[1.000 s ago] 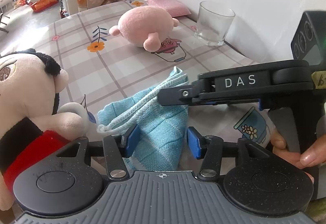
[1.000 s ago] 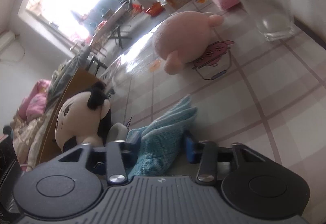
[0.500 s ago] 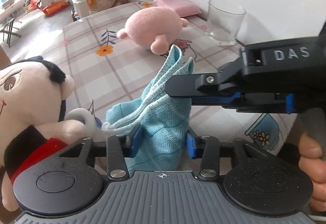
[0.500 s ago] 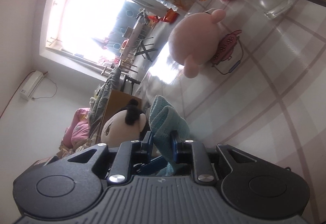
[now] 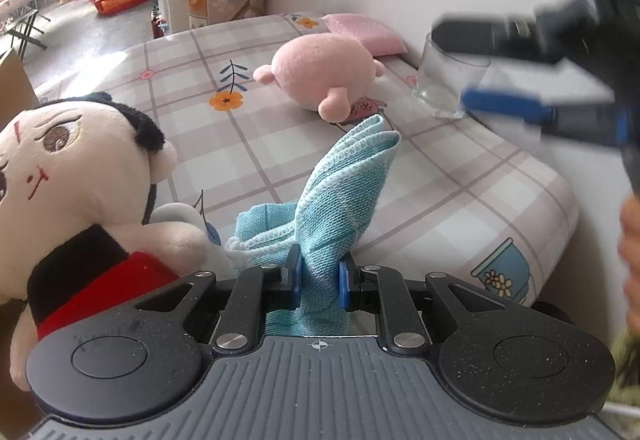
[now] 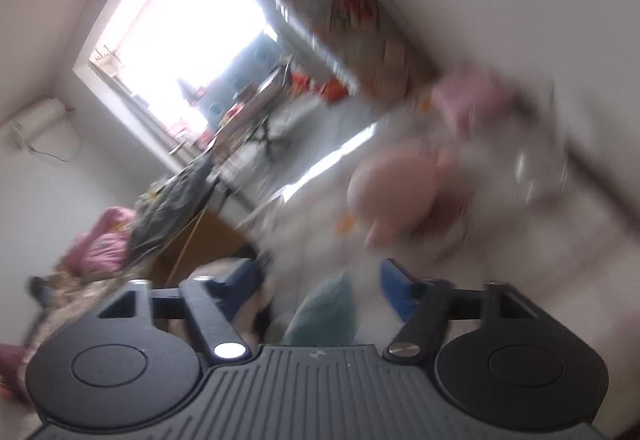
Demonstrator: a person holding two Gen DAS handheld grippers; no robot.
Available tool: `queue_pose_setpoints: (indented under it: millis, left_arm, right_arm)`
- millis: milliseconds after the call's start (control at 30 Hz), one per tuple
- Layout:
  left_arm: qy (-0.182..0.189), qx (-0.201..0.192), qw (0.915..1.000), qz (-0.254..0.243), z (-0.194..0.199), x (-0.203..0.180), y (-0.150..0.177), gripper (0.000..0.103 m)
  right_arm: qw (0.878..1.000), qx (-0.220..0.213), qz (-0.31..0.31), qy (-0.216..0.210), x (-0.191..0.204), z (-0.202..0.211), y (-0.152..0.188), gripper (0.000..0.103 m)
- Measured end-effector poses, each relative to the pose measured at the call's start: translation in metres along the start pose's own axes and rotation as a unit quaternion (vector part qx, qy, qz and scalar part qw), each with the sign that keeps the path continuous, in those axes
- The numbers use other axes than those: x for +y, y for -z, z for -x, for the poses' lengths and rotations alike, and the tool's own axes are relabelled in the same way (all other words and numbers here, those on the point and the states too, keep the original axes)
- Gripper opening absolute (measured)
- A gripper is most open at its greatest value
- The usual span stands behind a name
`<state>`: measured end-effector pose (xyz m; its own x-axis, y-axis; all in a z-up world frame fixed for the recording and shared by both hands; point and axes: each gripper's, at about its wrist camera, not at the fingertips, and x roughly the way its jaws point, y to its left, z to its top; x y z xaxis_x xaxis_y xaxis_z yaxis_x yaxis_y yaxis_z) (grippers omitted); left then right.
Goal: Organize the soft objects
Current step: 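Grasp the pink pig plush with the right tool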
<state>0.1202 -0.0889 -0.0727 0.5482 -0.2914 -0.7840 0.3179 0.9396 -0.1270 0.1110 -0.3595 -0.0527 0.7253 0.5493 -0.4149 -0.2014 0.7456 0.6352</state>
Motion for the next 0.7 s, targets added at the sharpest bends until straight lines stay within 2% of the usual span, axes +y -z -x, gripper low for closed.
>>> queue_pose_setpoints:
  millis: [33, 100, 200, 467, 567, 700]
  left_arm:
    - [0.003, -0.001, 1.0, 0.003, 0.001, 0.001, 0.001, 0.016]
    - [0.009, -0.001, 0.9999, 0.009, 0.001, 0.003, 0.004, 0.016]
    - [0.019, 0.002, 0.9997, 0.016, 0.0, 0.006, 0.008, 0.016]
    - [0.042, 0.005, 0.9984, 0.036, -0.002, 0.017, 0.01, 0.016]
    - [0.048, 0.007, 0.998, 0.04, -0.004, 0.021, 0.01, 0.016]
    - [0.052, 0.007, 0.9977, 0.042, -0.005, 0.023, 0.01, 0.016]
  right_arm:
    - [1.0, -0.006, 0.023, 0.01, 0.005, -0.001, -0.007, 0.076]
    - [0.998, -0.003, 0.059, 0.032, 0.014, -0.012, -0.02, 0.087]
    - [0.991, 0.022, 0.12, 0.055, 0.029, -0.044, -0.035, 0.1]
    - [0.954, 0.091, 0.247, 0.14, 0.048, -0.135, -0.04, 0.103]
    - [0.947, 0.104, 0.261, 0.156, 0.043, -0.153, -0.038, 0.103]
    - [0.931, 0.108, 0.299, 0.181, 0.044, -0.165, -0.036, 0.103]
